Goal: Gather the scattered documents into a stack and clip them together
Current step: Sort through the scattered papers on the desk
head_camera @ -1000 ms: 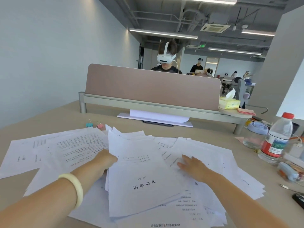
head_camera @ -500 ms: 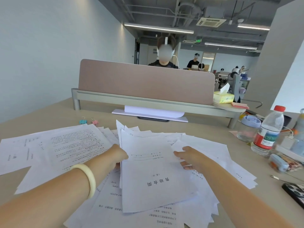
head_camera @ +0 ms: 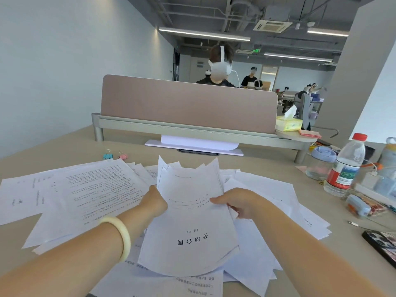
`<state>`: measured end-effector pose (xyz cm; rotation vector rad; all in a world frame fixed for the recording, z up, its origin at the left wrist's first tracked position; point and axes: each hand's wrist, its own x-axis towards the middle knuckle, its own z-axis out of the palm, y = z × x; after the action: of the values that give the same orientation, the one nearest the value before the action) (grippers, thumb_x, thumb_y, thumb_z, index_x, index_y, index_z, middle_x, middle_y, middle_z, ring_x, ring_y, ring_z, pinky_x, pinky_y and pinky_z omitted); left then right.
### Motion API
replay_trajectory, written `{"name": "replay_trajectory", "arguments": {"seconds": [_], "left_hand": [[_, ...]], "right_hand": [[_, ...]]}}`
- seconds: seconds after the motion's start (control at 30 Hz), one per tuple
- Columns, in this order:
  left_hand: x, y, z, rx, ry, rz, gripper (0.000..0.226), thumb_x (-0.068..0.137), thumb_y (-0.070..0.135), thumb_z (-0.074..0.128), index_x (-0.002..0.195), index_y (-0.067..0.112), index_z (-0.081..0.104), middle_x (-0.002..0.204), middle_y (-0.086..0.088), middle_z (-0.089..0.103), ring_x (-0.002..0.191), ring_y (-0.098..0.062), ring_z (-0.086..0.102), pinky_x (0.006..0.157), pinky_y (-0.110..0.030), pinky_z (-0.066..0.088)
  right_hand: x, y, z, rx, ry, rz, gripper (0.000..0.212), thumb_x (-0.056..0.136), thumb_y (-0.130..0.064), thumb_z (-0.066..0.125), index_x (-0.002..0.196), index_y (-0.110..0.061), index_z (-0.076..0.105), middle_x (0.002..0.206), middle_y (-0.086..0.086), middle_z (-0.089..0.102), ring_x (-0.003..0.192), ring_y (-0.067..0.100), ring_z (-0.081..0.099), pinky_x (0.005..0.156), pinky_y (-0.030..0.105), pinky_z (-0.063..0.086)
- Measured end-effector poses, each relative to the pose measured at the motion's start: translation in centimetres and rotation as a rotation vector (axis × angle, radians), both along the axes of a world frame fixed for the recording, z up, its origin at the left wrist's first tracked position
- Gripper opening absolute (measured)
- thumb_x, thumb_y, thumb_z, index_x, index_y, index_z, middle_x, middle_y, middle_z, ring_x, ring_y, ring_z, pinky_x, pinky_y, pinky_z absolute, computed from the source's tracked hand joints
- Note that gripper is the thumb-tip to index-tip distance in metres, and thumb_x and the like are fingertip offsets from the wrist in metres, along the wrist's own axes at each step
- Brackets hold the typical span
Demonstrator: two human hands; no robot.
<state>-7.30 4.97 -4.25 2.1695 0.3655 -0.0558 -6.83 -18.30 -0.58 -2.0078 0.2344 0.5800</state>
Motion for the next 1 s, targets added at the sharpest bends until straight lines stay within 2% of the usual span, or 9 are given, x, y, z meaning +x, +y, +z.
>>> {"name": "replay_trajectory", "arguments": {"seconds": [0.03,0.13,0.27,0.37,0.53,0.6,0.7,0.9,1.0], "left_hand": [[-0.1,0.0,0.0,-0.004,-0.006,-0.011,0.044,0.079,0.000,0.048,0.123,0.003,0.045,0.094,-0.012,0.056,0.078,-0.024,0.053,0.055,-0.024,0.036],[-0.1,-0.1,0.0,-0.022,-0.013,-0.033,0.046,0.079,0.003,0.050,0.124,0.004,0.045,0.099,-0.011,0.058,0.083,-0.026,0.054,0.059,-0.026,0.041],[-0.7,0.3,0.8,0.052,0.016,-0.021,0.068,0.082,0.023,0.066,0.139,0.007,0.032,0.132,-0.013,0.049,0.119,-0.031,0.049,0.096,-0.032,0.043],[-1.5,0.9,1.8,0.045,-0.035,0.018,0.099,0.072,0.049,0.071,0.148,0.013,0.018,0.150,-0.011,0.031,0.138,-0.032,0.032,0.112,-0.041,0.032],[-2.4,0.7,4.5,-0.547,-0.188,-0.199,0.098,0.050,0.051,0.086,0.133,0.016,0.046,0.130,0.002,0.059,0.116,-0.017,0.057,0.107,-0.036,0.039],[-2.5,0.6,5.4,-0.629,-0.205,-0.307,0.072,0.063,0.039,0.084,0.126,0.016,0.057,0.123,-0.001,0.066,0.113,-0.020,0.063,0.106,-0.043,0.042],[-2.5,-0.1,6.2,-0.628,-0.271,-0.346,0.044,0.083,0.003,0.065,0.126,0.009,0.058,0.123,-0.005,0.065,0.110,-0.021,0.063,0.101,-0.037,0.046],[-2.9,-0.9,4.8,-0.343,-0.067,-0.421,0.043,0.085,0.001,0.063,0.126,0.013,0.056,0.129,-0.005,0.061,0.116,-0.020,0.058,0.100,-0.028,0.042],[-3.3,-1.4,6.0,-0.392,-0.140,-0.368,0.043,0.086,-0.001,0.060,0.128,0.008,0.054,0.129,-0.005,0.060,0.117,-0.022,0.056,0.095,-0.028,0.045]], "right_hand": [[-0.7,0.5,0.1,-0.056,-0.026,0.045,0.071,0.061,-0.032,0.083,0.120,-0.001,0.060,0.122,0.019,0.065,0.092,0.021,0.061,0.074,0.023,0.044],[-2.0,1.7,-0.2,-0.191,-0.154,0.127,0.033,0.087,-0.012,0.058,0.119,-0.005,0.059,0.104,0.008,0.063,0.087,0.022,0.056,0.065,0.022,0.043],[-2.2,0.7,0.1,-0.182,-0.389,0.055,0.038,0.083,0.000,0.052,0.120,-0.007,0.059,0.109,0.013,0.064,0.100,0.029,0.062,0.084,0.033,0.049],[-2.4,-2.2,1.6,0.103,-0.445,-0.051,0.034,0.085,0.006,0.055,0.115,-0.008,0.062,0.102,0.011,0.070,0.083,0.025,0.068,0.072,0.032,0.056],[-3.1,-5.0,4.6,0.406,-0.465,0.000,0.031,0.088,-0.002,0.059,0.117,-0.013,0.064,0.104,0.002,0.075,0.089,0.019,0.073,0.078,0.033,0.058],[-3.4,-5.3,5.6,0.459,-0.475,0.037,0.029,0.089,-0.004,0.059,0.114,-0.017,0.065,0.108,0.002,0.074,0.094,0.020,0.072,0.079,0.034,0.057],[-3.8,-5.5,5.9,0.431,-0.445,0.100,0.028,0.088,-0.006,0.061,0.112,-0.017,0.066,0.110,0.001,0.074,0.097,0.017,0.071,0.084,0.033,0.057],[-4.0,-4.7,2.7,0.278,-0.267,0.139,0.048,0.077,-0.002,0.064,0.124,-0.003,0.058,0.124,0.015,0.065,0.115,0.032,0.062,0.103,0.045,0.045],[-3.4,-4.5,3.4,0.247,-0.372,0.086,0.062,0.067,-0.015,0.065,0.127,-0.006,0.057,0.125,0.012,0.065,0.114,0.031,0.062,0.105,0.047,0.044]]}}
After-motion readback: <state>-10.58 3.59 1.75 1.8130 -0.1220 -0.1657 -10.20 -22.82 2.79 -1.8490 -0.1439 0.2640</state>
